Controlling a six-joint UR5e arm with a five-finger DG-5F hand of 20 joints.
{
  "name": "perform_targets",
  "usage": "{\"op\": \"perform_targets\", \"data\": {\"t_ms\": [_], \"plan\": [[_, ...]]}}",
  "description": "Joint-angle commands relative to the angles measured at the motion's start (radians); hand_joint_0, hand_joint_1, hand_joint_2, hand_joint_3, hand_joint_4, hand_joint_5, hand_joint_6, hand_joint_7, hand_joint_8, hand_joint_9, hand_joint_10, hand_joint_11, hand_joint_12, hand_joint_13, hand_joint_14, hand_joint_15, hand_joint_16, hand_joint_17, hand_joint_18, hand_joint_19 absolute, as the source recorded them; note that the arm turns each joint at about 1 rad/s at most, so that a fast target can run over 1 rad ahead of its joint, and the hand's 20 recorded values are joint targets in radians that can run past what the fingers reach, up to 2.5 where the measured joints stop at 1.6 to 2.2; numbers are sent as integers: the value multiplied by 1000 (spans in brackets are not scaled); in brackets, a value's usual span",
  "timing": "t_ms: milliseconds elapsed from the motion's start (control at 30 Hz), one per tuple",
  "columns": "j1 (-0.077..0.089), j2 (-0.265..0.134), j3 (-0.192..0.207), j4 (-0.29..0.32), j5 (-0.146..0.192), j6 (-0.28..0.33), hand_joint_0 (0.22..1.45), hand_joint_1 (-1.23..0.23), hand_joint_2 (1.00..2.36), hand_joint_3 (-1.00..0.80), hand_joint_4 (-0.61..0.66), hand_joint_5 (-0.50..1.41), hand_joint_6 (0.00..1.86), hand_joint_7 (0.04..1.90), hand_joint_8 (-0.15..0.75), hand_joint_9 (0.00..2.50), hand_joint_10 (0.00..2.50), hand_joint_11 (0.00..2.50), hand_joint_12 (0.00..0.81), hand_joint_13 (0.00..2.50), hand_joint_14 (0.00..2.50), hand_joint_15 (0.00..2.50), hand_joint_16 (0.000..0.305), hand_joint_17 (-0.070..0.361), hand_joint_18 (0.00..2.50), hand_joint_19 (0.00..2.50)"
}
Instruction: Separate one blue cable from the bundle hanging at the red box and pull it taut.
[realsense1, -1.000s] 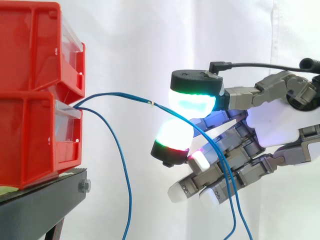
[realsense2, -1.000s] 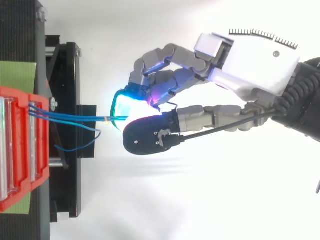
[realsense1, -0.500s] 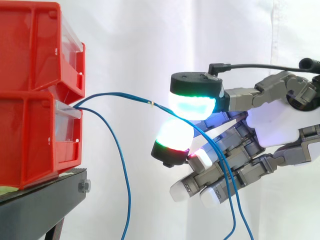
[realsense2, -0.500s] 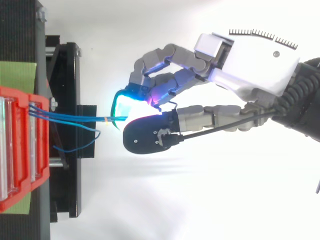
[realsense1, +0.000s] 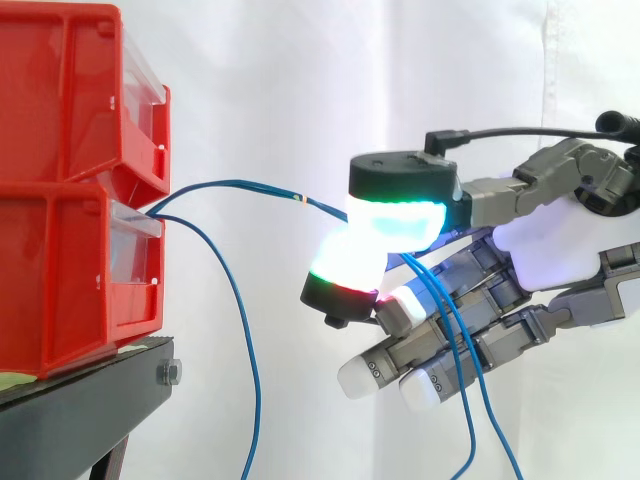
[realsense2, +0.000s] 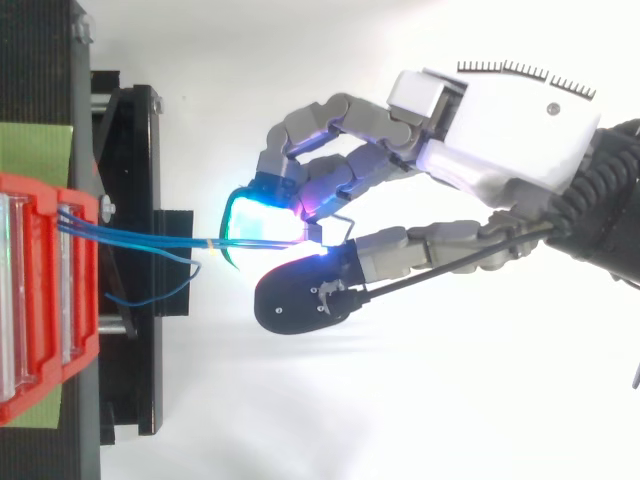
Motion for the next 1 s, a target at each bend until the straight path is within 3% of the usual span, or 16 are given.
{"op": "perform_targets", "data": {"t_ms": [0,167,400,633,967], "plan": [[0,0,4,-17,-3,17,777,-815,1000,-500,129,-242,875,897,273,922,14,1288,224,608,13,351,33,74,585,422],[0,0,4,-31,-3,37,756,-810,1000,-500,132,-242,873,903,271,958,8,1430,228,636,14,377,33,74,597,418],[0,0,4,-31,-3,37,620,-738,1000,-500,144,-246,858,897,269,957,6,1470,227,629,14,379,33,74,582,436],[0,0,5,-31,-9,37,612,-726,1000,-500,147,-246,855,892,271,969,4,1494,229,638,14,398,32,73,580,447],[0,0,5,-31,-9,35,656,-578,1004,-458,156,-242,855,910,274,973,5,1495,226,629,14,404,32,73,576,463]]}}
